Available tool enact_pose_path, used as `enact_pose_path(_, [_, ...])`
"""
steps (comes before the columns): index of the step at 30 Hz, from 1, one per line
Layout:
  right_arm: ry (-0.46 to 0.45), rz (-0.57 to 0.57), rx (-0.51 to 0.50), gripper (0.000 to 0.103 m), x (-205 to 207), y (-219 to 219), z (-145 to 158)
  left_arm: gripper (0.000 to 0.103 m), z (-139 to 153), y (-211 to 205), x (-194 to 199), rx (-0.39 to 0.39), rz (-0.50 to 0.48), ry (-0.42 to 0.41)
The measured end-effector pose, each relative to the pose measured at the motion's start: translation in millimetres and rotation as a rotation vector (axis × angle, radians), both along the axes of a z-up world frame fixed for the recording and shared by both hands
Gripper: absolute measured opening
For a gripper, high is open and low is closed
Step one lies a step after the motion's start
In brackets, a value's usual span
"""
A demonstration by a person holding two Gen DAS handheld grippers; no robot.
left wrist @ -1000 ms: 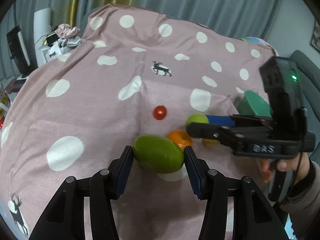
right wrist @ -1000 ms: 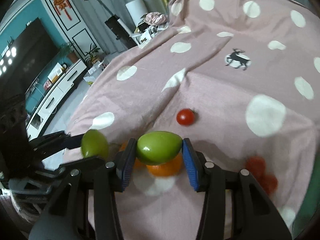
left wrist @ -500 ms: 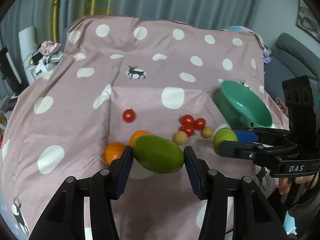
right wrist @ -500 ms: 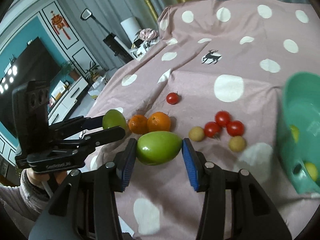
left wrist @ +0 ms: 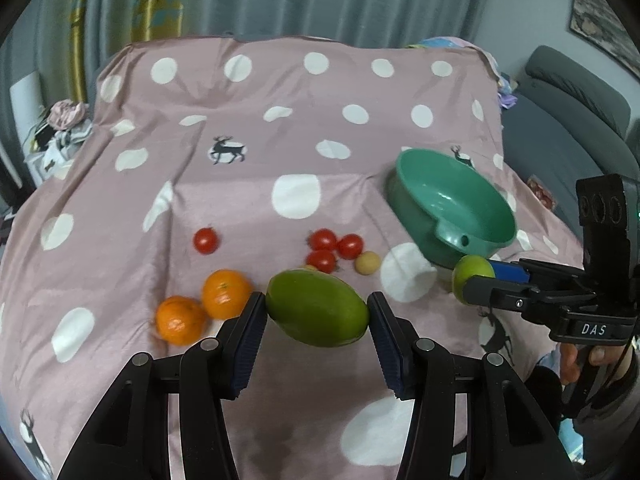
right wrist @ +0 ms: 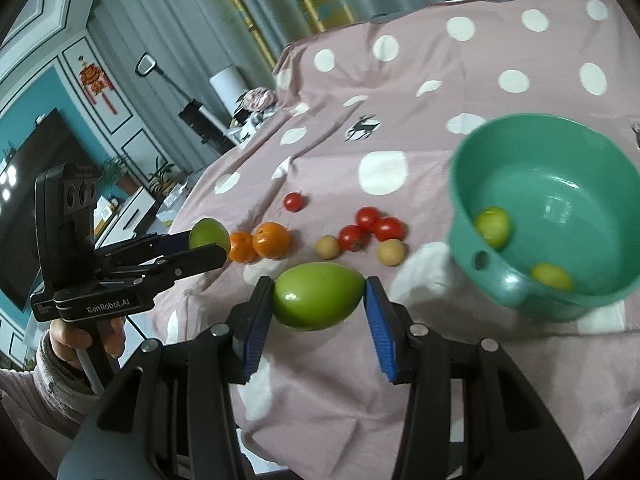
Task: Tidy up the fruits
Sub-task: 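Carry both green fruits into the green bowl and open both tools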
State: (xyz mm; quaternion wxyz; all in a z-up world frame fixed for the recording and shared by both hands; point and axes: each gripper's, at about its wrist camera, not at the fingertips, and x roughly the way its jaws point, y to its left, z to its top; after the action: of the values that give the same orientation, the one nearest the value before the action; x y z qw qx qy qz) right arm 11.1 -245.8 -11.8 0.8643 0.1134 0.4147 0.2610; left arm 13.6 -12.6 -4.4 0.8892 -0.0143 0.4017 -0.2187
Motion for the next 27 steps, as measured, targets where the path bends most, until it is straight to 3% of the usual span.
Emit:
enact_pose_path(14, [-0.051, -0.16, 0.021, 0.046, -5.8, -59.2, 9.1, 0.052, 11.8, -62.4, 23.4, -0.038, -0.141, -0.015])
enact_pose_path(27, [-0.065, -0.278, 0.04, 0.046, -8.5, -104.8, 6.4, 0.052, 23.6, -137.6, 58.6, -0.013, -0.264, -0.032])
